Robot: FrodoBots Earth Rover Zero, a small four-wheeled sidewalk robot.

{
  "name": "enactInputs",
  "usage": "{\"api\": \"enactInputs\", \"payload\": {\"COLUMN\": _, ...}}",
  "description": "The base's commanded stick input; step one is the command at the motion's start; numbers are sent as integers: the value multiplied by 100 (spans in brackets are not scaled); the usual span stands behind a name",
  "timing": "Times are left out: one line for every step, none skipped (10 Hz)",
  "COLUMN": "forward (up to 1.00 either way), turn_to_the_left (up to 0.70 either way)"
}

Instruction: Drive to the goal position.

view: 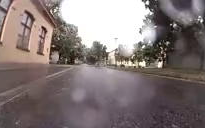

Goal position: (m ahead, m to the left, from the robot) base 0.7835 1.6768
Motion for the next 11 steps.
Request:
{"api": "enactInputs", "payload": {"forward": 85, "turn_to_the_left": 0}}
{"api": "enactInputs", "payload": {"forward": 85, "turn_to_the_left": 0}}
{"api": "enactInputs", "payload": {"forward": 85, "turn_to_the_left": 0}}
{"api": "enactInputs", "payload": {"forward": 85, "turn_to_the_left": 0}}
{"api": "enactInputs", "payload": {"forward": 85, "turn_to_the_left": 0}}
{"api": "enactInputs", "payload": {"forward": 85, "turn_to_the_left": 0}}
{"api": "enactInputs", "payload": {"forward": 85, "turn_to_the_left": 3}}
{"api": "enactInputs", "payload": {"forward": 85, "turn_to_the_left": 8}}
{"api": "enactInputs", "payload": {"forward": 85, "turn_to_the_left": 12}}
{"api": "enactInputs", "payload": {"forward": 85, "turn_to_the_left": 17}}
{"api": "enactInputs", "payload": {"forward": 85, "turn_to_the_left": 21}}
